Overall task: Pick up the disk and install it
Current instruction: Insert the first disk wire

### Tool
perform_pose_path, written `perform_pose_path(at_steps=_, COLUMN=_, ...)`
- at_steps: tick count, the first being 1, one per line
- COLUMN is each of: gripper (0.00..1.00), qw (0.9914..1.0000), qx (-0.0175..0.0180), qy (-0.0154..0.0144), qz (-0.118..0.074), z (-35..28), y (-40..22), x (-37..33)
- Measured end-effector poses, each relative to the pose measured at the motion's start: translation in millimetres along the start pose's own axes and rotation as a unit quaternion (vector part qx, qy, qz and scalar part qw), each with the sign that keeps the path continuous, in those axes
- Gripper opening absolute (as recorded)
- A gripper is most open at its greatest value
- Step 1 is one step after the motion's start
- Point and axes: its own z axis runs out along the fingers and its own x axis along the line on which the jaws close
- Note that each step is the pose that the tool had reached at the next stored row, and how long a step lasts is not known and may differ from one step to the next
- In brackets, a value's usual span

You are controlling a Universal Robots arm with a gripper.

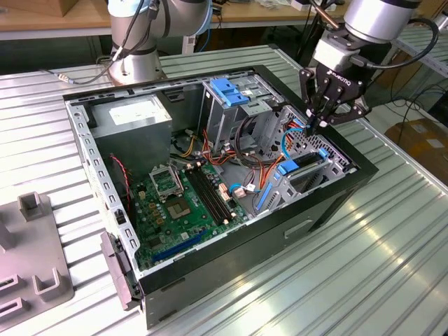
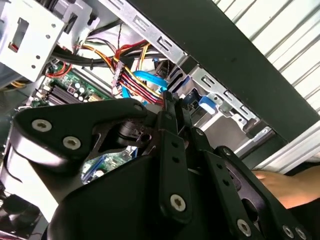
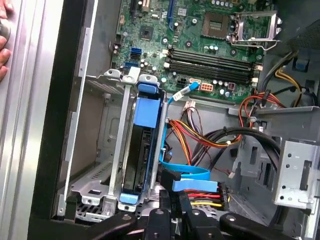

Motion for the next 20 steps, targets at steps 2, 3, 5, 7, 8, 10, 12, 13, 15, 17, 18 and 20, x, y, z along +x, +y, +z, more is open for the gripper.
perform_pose_path(at_steps=2, gripper=0.18, qw=0.99987, qx=-0.0003, qy=0.0003, qz=0.016, z=0.8, y=0.1, x=0.6)
perform_pose_path(at_steps=3, gripper=0.18, qw=0.9998, qx=-0.0004, qy=0.0005, qz=0.02, z=1.0, y=0.1, x=1.2)
perform_pose_path(at_steps=5, gripper=0.18, qw=0.99968, qx=-0.0005, qy=0.0005, qz=0.025, z=1.8, y=0.3, x=2.3)
perform_pose_path(at_steps=7, gripper=0.18, qw=0.99951, qx=-0.0007, qy=0.0006, qz=0.031, z=2.5, y=0.5, x=3.6)
perform_pose_path(at_steps=8, gripper=0.18, qw=0.99942, qx=-0.0007, qy=0.0006, qz=0.034, z=2.8, y=0.6, x=4.2)
perform_pose_path(at_steps=10, gripper=0.18, qw=0.99927, qx=-0.0008, qy=0.0007, qz=0.038, z=3.2, y=0.9, x=6.5)
perform_pose_path(at_steps=12, gripper=0.18, qw=0.99917, qx=-0.0009, qy=0.0007, qz=0.041, z=3.4, y=1.3, x=9.6)
perform_pose_path(at_steps=13, gripper=0.18, qw=0.99912, qx=-0.0009, qy=0.0007, qz=0.042, z=3.6, y=1.5, x=10.9)
perform_pose_path(at_steps=15, gripper=0.18, qw=0.99862, qx=-0.0011, qy=0.0008, qz=0.052, z=4.8, y=1.7, x=12.0)
perform_pose_path(at_steps=17, gripper=0.18, qw=0.99772, qx=-0.0014, qy=0.001, qz=0.067, z=5.8, y=1.7, x=12.0)
perform_pose_path(at_steps=18, gripper=0.18, qw=0.99768, qx=-0.0014, qy=0.001, qz=0.068, z=6.1, y=1.9, x=12.9)
perform_pose_path(at_steps=20, gripper=0.18, qw=0.99768, qx=-0.0014, qy=0.001, qz=0.068, z=6.8, y=2.5, x=16.7)
